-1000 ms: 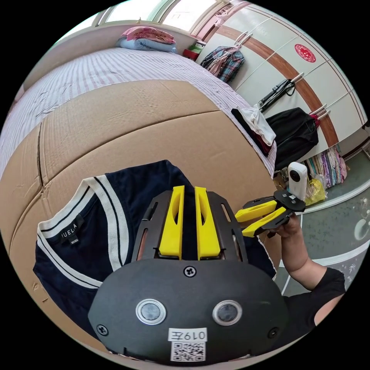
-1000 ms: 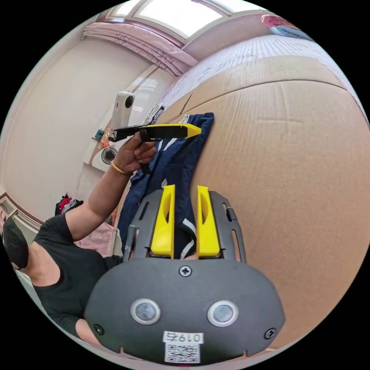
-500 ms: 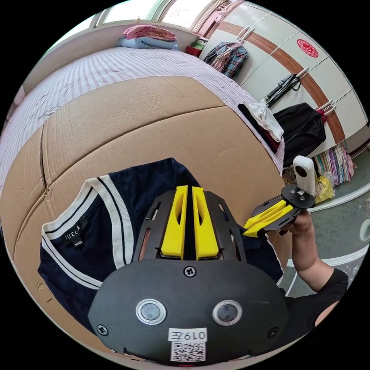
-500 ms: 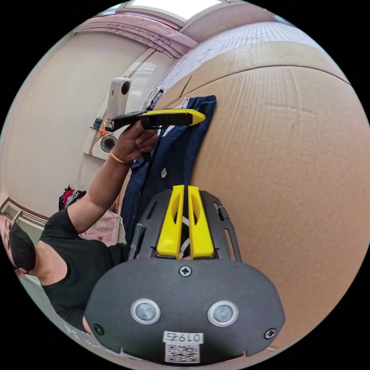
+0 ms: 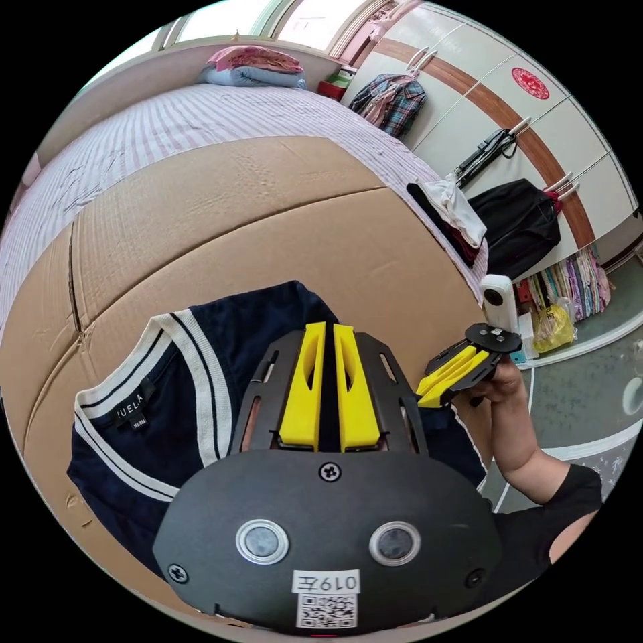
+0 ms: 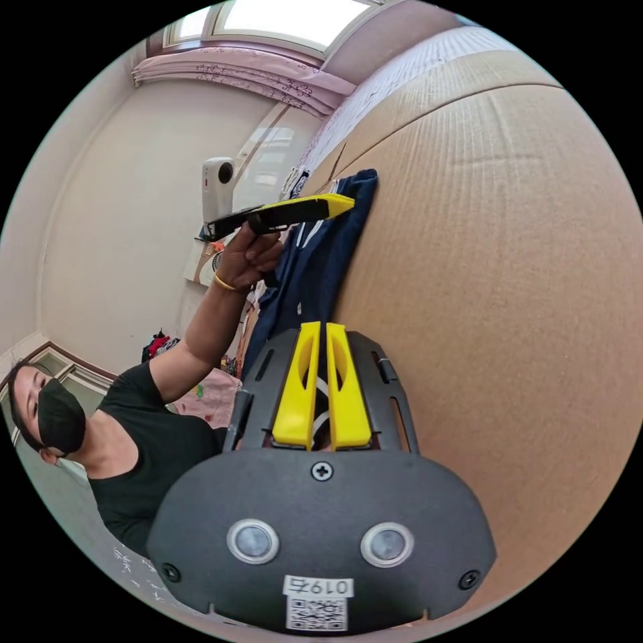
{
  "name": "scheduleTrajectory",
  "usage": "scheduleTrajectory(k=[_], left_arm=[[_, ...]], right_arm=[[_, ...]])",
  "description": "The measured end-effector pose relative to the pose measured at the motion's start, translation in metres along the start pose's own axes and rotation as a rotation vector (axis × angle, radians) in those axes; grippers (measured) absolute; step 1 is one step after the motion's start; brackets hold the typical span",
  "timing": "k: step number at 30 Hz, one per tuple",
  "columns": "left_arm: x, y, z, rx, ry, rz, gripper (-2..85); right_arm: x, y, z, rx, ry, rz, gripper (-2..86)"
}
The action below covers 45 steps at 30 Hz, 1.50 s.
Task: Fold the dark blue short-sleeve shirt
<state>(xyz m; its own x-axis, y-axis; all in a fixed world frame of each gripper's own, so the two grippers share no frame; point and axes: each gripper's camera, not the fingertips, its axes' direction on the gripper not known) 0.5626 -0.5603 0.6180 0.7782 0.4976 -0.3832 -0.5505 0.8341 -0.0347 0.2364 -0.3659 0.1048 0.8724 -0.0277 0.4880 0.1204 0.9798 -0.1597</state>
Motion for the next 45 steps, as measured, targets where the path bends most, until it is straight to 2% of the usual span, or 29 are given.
scheduleTrajectory(k=[2,6,10,15,18,25,34,45], left_arm=[[0.002,-0.009,-0.01,0.016,0.015,0.049,1.0],[0.002,-0.041,-0.015,-0.056,-0.096,0.109,1.4],[-0.011,-0.071,-0.008,-0.11,-0.143,0.046,2.3],[-0.06,-0.097,0.012,-0.189,0.058,-0.142,6.6],[-0.082,-0.104,0.023,-0.228,0.113,-0.216,9.4],[-0.102,-0.121,0.027,-0.241,0.11,-0.255,8.9],[-0.12,-0.134,0.034,-0.261,0.112,-0.259,3.3],[-0.157,-0.117,0.03,-0.17,0.243,-0.347,1.4]], right_arm=[[0.003,-0.004,-0.004,-0.014,-0.01,-0.005,-0.6],[0.012,-0.01,-0.012,-0.021,-0.048,-0.005,-0.6],[0.017,-0.012,-0.018,-0.017,-0.064,-0.007,-0.6],[0.021,-0.014,-0.026,-0.016,-0.079,-0.007,-0.6],[0.021,-0.014,-0.028,-0.016,-0.082,-0.007,-0.6],[0.026,-0.016,-0.032,-0.015,-0.112,0.002,-0.6],[0.024,-0.015,-0.031,-0.007,-0.107,0.0,-0.7],[0.02,-0.013,-0.027,-0.005,-0.092,-0.004,-0.7]])
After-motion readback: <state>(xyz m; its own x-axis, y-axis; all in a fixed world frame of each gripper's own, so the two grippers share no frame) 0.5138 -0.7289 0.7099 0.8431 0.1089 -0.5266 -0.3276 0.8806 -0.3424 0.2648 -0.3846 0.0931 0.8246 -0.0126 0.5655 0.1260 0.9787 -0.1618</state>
